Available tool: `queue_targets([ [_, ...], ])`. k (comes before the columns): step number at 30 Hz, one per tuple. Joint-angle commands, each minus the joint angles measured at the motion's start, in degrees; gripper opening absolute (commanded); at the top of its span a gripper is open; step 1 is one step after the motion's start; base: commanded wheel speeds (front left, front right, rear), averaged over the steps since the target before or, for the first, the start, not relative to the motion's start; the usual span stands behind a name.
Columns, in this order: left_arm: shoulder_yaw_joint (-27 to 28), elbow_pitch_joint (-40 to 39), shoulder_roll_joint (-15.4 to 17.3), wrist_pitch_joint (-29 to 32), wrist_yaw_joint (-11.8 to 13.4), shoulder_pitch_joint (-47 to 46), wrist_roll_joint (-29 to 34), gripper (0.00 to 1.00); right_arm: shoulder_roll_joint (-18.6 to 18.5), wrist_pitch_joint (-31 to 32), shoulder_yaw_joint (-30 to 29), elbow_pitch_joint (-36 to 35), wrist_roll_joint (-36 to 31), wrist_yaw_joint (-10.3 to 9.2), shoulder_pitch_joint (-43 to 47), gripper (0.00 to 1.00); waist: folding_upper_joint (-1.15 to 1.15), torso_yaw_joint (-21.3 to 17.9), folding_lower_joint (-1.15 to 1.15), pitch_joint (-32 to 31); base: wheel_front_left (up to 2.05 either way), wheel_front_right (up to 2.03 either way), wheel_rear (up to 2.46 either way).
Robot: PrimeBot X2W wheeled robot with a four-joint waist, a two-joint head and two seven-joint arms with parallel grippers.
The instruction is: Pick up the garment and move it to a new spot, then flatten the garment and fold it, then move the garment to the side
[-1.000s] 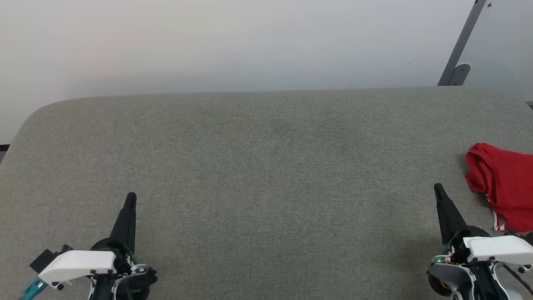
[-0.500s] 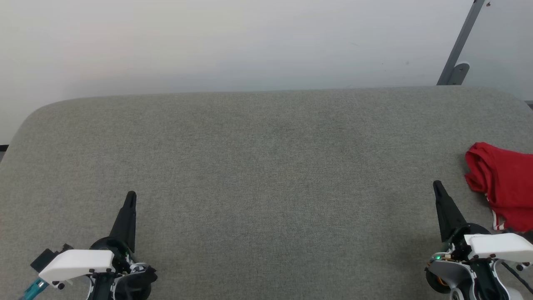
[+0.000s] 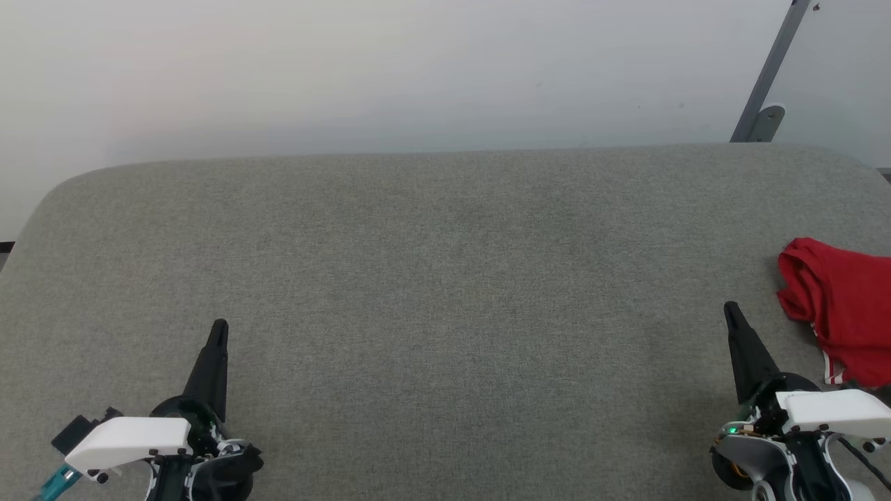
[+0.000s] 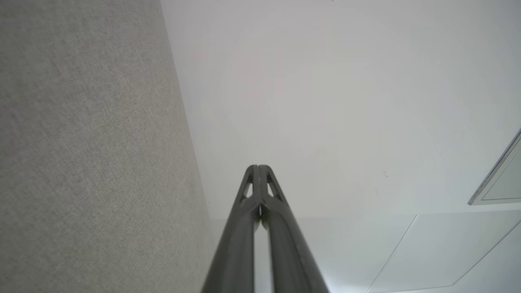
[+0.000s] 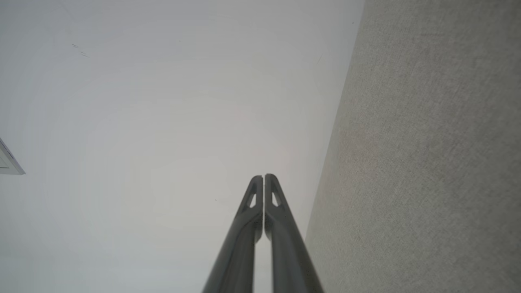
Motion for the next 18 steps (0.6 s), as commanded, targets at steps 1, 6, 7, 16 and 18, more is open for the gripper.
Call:
queue_targets([
  [1, 0.2, 0.0, -0.1, 0.1, 0.1, -0.7, 0.2, 0.00, 0.1, 0.1, 0.1, 0.0, 0.2, 0.00, -0.3, 0.00, 0.00, 0.0, 0.00, 0.0, 0.00, 0.00, 0.00],
  [6, 0.3, 0.0, -0.1, 0.1, 0.1, -0.7, 0.3, 0.00, 0.1, 0.1, 0.1, 0.0, 0.2, 0.00, -0.3, 0.00, 0.00, 0.0, 0.00, 0.0, 0.00, 0.00, 0.00],
  [7, 0.3, 0.0, -0.1, 0.1, 0.1, -0.7, 0.3, 0.00, 0.1, 0.1, 0.1, 0.0, 0.2, 0.00, -0.3, 0.00, 0.00, 0.0, 0.00, 0.0, 0.00, 0.00, 0.00],
  [16, 0.4, 0.0, -0.2, 0.2, 0.1, -0.7, 0.3, 0.00, 0.1, 0.1, 0.1, 0.0, 0.2, 0.00, -0.3, 0.00, 0.00, 0.0, 0.00, 0.0, 0.00, 0.00, 0.00],
  [18, 0.4, 0.0, -0.2, 0.3, 0.1, -0.7, 0.3, 0.00, 0.1, 0.1, 0.1, 0.0, 0.2, 0.00, -0.3, 0.00, 0.00, 0.0, 0.00, 0.0, 0.00, 0.00, 0.00],
])
